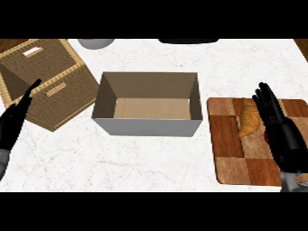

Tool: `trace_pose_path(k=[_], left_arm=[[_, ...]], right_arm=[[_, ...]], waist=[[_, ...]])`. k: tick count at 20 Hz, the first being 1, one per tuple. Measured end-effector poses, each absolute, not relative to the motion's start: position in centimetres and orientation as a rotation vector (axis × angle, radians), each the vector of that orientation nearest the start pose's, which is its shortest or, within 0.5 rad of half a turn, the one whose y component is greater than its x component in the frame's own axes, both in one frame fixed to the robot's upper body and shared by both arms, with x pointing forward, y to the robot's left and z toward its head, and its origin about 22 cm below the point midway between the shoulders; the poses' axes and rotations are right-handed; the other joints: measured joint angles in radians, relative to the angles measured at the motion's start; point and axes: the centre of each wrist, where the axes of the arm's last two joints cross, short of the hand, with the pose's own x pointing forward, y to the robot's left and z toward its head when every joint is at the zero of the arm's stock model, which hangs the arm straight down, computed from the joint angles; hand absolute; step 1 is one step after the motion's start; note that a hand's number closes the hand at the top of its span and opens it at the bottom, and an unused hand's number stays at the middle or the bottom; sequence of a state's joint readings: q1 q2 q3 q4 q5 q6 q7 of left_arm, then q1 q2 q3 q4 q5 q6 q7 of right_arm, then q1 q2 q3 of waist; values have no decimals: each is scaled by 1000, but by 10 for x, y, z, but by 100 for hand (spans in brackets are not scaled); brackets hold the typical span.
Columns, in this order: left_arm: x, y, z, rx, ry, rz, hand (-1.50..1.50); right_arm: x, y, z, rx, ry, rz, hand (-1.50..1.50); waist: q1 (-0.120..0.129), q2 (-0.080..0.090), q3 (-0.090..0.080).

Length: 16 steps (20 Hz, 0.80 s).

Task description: Pick the tomato from the cutting board and place it in the cardboard box

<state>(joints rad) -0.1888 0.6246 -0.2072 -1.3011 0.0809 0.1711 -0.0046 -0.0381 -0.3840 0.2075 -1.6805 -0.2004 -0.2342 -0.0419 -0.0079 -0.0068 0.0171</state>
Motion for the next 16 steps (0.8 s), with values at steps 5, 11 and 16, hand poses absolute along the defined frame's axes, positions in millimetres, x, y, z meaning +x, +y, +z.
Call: trace_pose_path(k=[5, 11, 16], left_arm=[[285, 357, 49, 625, -1514, -322, 0], [283, 365, 62, 692, -1571, -250, 0], [282, 365, 63, 704, -1565, -227, 0]], right_arm=[[243, -319, 37, -33, -1693, 114, -150], [227, -385, 42, -288, -1646, 560, -150], [206, -421, 4, -154, -1739, 436, -150]], waist=[[7, 1, -6], [17, -2, 0], [12, 0, 10]])
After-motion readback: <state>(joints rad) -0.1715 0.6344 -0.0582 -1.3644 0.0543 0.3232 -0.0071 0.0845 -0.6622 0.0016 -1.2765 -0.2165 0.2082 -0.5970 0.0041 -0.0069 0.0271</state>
